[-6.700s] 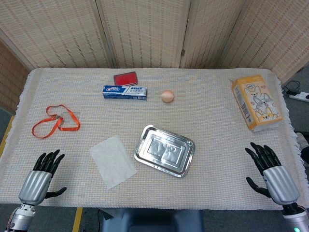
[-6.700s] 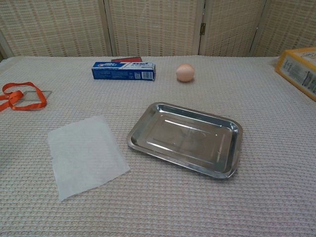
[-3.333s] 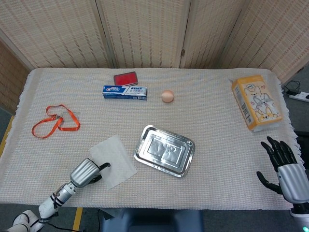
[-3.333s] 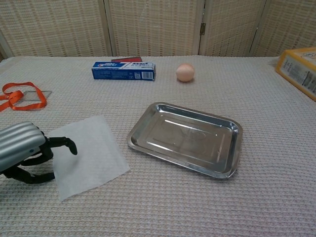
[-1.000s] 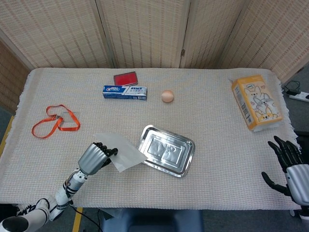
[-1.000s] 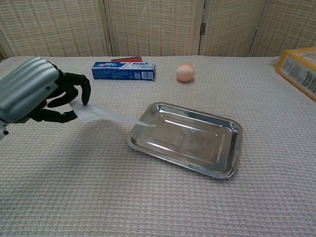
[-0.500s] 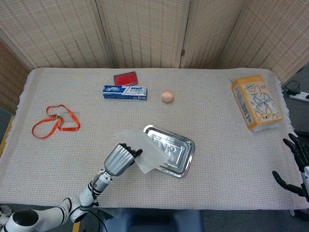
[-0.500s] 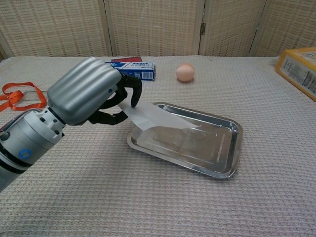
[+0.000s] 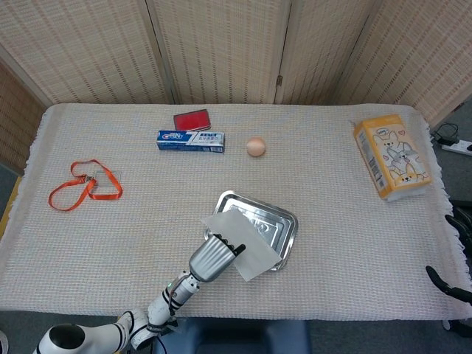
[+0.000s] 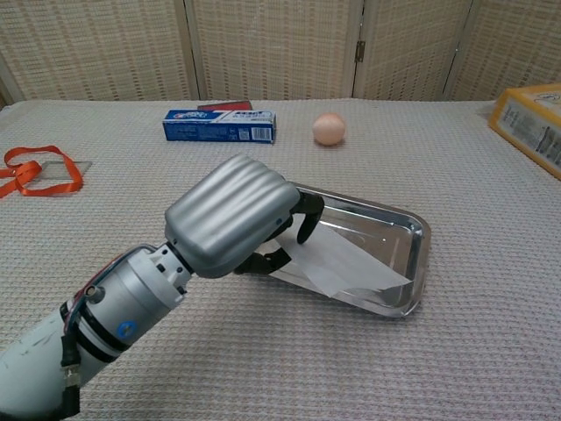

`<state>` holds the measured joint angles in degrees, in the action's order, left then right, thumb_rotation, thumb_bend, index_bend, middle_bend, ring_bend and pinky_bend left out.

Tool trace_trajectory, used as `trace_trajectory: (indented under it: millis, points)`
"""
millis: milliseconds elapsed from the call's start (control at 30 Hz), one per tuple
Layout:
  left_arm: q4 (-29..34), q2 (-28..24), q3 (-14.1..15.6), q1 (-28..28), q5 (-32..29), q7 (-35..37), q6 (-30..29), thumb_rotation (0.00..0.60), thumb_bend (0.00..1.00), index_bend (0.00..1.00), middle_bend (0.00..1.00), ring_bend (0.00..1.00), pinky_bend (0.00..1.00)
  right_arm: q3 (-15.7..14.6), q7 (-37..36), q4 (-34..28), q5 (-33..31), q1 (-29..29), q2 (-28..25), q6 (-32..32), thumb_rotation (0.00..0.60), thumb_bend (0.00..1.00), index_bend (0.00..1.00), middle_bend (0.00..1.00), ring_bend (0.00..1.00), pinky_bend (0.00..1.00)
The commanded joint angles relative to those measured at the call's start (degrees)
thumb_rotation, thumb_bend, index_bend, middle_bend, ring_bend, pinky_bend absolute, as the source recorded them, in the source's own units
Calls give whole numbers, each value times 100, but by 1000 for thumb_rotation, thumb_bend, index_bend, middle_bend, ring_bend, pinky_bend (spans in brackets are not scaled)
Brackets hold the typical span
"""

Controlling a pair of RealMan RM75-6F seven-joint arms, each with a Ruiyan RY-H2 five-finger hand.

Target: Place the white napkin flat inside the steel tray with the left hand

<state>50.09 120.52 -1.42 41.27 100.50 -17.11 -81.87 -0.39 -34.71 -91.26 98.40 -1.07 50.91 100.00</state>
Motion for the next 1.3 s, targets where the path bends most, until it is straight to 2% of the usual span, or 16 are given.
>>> trace_trajectory:
  millis: [33,167,333,933,1300]
  points:
    - [-188,171,-20,33,-36,-15,118,600,706,638,1000,1000,1000,-3,-67,32,-3,-10,-18,21,600,376,0,0,0,0]
    - [-70,261,4,-21,-130,-55,278,600,772,661,1000,1000,1000,3,-160,58,-41,-22,-42,33,600,376,0,0,0,0]
    - [27,377,43,-62,-215,-361,532,600,796,679,1000,1000,1000,4,-272,85,-28,-70,-68,140,600,376,0,0,0,0]
    - [405,626,-270,-231,-711,-1644,978,600,886,690,1000,1000,1000,-3,-435,185,25,-128,-87,284,600,376,0,0,0,0]
    - [123,700,-449,-135,-777,-1613,1059,600,894,690,1000,1000,1000,-2,-444,195,19,-134,-92,286,600,377,0,0,0,0]
